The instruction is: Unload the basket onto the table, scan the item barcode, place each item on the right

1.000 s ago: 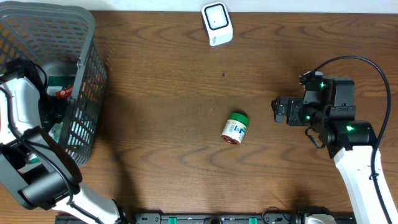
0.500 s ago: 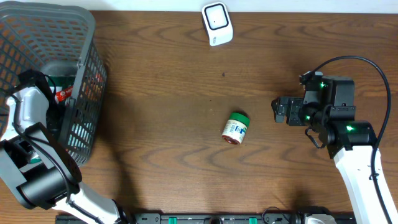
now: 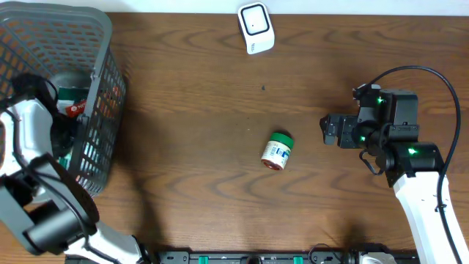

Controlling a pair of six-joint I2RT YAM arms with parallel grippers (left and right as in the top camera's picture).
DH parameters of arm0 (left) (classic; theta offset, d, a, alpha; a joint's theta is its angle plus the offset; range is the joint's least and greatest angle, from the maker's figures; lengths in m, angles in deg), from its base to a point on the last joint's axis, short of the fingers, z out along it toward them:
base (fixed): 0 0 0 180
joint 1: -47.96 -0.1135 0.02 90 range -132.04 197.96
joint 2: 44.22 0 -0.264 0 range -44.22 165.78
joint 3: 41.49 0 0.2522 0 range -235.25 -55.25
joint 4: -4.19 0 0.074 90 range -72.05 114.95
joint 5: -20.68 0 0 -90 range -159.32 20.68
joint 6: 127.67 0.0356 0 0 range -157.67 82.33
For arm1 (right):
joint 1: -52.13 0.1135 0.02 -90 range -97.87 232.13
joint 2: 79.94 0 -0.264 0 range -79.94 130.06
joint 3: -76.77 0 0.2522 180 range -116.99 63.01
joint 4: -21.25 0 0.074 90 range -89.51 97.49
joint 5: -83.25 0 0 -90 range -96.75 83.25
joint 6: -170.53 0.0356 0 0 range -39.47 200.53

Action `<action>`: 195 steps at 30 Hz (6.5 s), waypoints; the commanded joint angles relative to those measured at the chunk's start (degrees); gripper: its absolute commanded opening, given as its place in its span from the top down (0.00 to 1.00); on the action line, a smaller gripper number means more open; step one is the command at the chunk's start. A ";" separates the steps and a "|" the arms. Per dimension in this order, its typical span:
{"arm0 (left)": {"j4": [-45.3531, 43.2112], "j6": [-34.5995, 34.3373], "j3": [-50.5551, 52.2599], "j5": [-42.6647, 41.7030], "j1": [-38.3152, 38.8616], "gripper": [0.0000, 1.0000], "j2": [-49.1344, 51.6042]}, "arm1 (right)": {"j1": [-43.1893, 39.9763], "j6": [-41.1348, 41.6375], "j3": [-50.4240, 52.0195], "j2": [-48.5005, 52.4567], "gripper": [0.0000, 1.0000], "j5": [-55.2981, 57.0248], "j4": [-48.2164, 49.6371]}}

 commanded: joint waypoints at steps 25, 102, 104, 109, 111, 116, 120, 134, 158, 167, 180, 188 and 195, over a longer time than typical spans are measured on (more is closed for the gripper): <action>-6.71 3.37 -4.96 -17.49 16.46 0.81 -42.01 | 0.13 -0.37 -1.05 0.17 0.01 -0.31 -0.07; -19.78 7.91 10.93 4.04 64.52 0.93 2.99 | 0.13 -0.35 -1.05 0.17 0.01 -0.31 -0.07; -19.63 9.49 9.75 4.87 64.52 0.92 1.57 | 0.13 -0.35 -1.05 0.17 0.01 -0.31 -0.04; -19.28 9.75 7.45 2.95 64.54 0.92 -4.00 | 0.13 -0.35 -1.05 0.17 0.01 -0.31 -0.04; -19.34 9.77 7.45 -0.57 64.54 0.92 -5.77 | 0.13 -0.37 -1.05 0.17 0.01 -0.31 -0.04; -19.37 9.75 7.69 -10.73 64.54 0.92 -5.01 | 0.13 -0.35 -1.05 0.17 0.01 -0.31 -0.07; -19.39 9.73 8.39 -13.35 64.54 0.92 -1.88 | 0.13 -0.35 -1.05 0.17 0.01 -0.31 -0.04; -19.39 11.78 7.76 -14.51 64.26 0.92 6.86 | 0.13 -0.35 -1.05 0.17 0.01 -0.31 -0.04; -24.70 12.50 6.58 -3.10 63.63 0.89 8.44 | 0.13 -0.35 -1.05 0.17 0.01 -0.31 -0.07; -26.12 12.55 4.09 -3.06 63.49 0.89 1.44 | 0.13 -0.35 -1.05 0.17 0.01 -0.31 -0.07; -19.43 12.48 8.28 0.63 63.45 0.89 1.90 | 0.13 -0.37 -1.05 0.17 0.01 -0.31 -0.07; -18.67 8.37 10.51 4.81 63.45 0.89 4.81 | 0.13 -0.35 -1.05 0.17 0.01 -0.31 -0.07; -18.93 8.17 10.51 -2.47 63.52 0.89 8.50 | 0.13 -0.35 -1.05 0.17 0.01 -0.31 -0.07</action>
